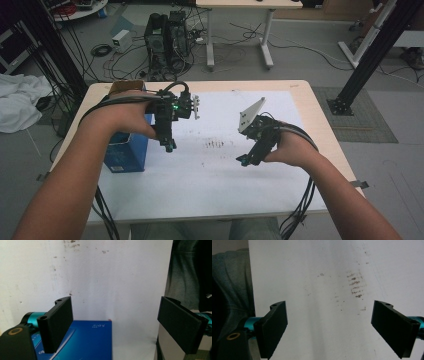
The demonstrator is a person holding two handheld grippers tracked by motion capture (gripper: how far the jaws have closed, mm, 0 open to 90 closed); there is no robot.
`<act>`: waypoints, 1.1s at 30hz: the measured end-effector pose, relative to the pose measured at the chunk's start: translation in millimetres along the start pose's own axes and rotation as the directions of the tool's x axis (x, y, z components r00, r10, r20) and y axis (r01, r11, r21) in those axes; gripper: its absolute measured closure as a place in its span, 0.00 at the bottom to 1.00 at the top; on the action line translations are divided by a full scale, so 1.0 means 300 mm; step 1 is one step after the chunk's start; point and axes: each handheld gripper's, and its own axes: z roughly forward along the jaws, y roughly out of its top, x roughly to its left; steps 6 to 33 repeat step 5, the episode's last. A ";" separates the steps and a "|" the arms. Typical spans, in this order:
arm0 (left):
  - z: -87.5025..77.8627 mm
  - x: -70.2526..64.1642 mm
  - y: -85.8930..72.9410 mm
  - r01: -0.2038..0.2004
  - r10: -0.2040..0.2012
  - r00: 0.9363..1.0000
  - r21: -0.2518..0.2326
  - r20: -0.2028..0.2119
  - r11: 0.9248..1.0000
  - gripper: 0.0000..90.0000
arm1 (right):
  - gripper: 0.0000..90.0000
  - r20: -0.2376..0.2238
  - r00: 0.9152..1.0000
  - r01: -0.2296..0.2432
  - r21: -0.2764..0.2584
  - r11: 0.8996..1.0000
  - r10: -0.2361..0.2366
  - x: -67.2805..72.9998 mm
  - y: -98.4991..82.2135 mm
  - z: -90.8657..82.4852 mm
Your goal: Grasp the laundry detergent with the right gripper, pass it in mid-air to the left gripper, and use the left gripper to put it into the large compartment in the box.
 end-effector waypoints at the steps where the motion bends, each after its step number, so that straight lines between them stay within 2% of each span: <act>1: 0.001 0.000 0.000 -0.004 0.004 1.000 0.002 0.000 1.000 0.15 | 0.14 -0.001 1.000 0.001 -0.002 1.000 -0.001 0.000 0.000 0.000; 33: 0.000 0.001 0.004 -0.003 0.003 1.000 0.000 0.005 1.000 0.15 | 0.14 -0.002 1.000 0.002 -0.007 1.000 -0.002 0.001 0.003 0.000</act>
